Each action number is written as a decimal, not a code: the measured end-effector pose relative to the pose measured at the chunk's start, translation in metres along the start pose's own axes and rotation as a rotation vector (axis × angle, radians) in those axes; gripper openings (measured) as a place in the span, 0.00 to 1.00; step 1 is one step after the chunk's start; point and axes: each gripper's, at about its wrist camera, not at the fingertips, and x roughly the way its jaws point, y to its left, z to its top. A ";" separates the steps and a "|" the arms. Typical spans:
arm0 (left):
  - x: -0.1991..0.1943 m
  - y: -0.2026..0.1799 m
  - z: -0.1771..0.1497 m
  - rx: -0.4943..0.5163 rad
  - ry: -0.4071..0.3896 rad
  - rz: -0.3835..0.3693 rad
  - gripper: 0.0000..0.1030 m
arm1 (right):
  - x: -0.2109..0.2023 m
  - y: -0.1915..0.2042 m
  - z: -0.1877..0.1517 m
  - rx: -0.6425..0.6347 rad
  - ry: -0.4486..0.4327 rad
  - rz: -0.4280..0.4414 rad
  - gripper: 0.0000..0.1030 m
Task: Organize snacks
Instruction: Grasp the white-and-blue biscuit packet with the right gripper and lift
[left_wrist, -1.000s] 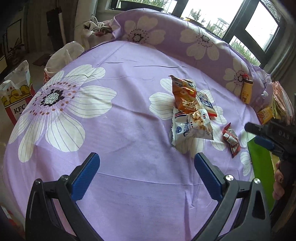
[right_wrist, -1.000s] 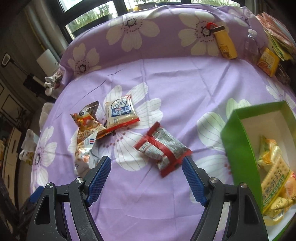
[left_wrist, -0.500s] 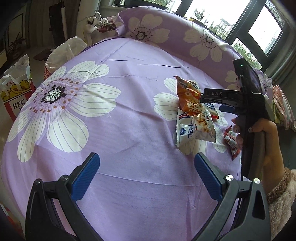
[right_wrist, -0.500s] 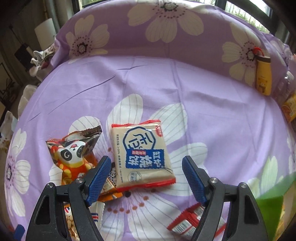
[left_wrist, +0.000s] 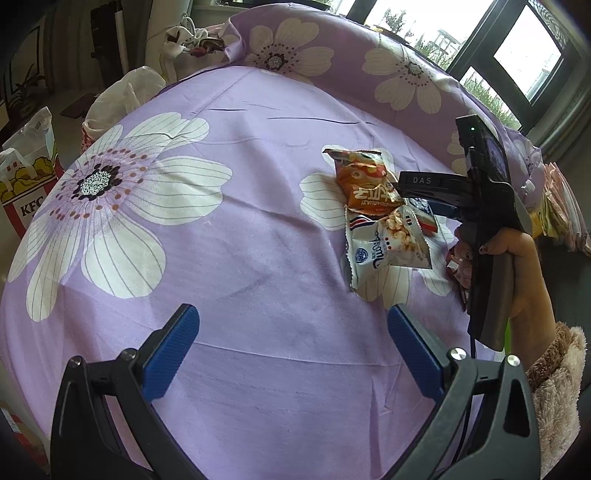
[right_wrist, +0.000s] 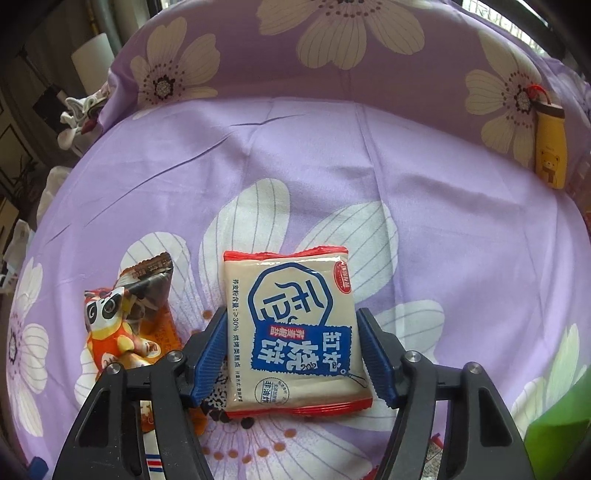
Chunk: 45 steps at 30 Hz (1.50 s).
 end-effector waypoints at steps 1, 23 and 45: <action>0.001 0.000 0.000 -0.001 0.003 0.001 0.99 | -0.002 -0.002 -0.002 0.010 0.000 0.013 0.66; 0.015 -0.012 -0.011 0.037 0.020 0.051 0.99 | -0.112 -0.017 -0.177 0.096 0.080 0.260 0.66; 0.010 -0.086 -0.055 0.181 0.182 -0.323 0.54 | -0.122 -0.068 -0.199 0.298 0.024 0.416 0.57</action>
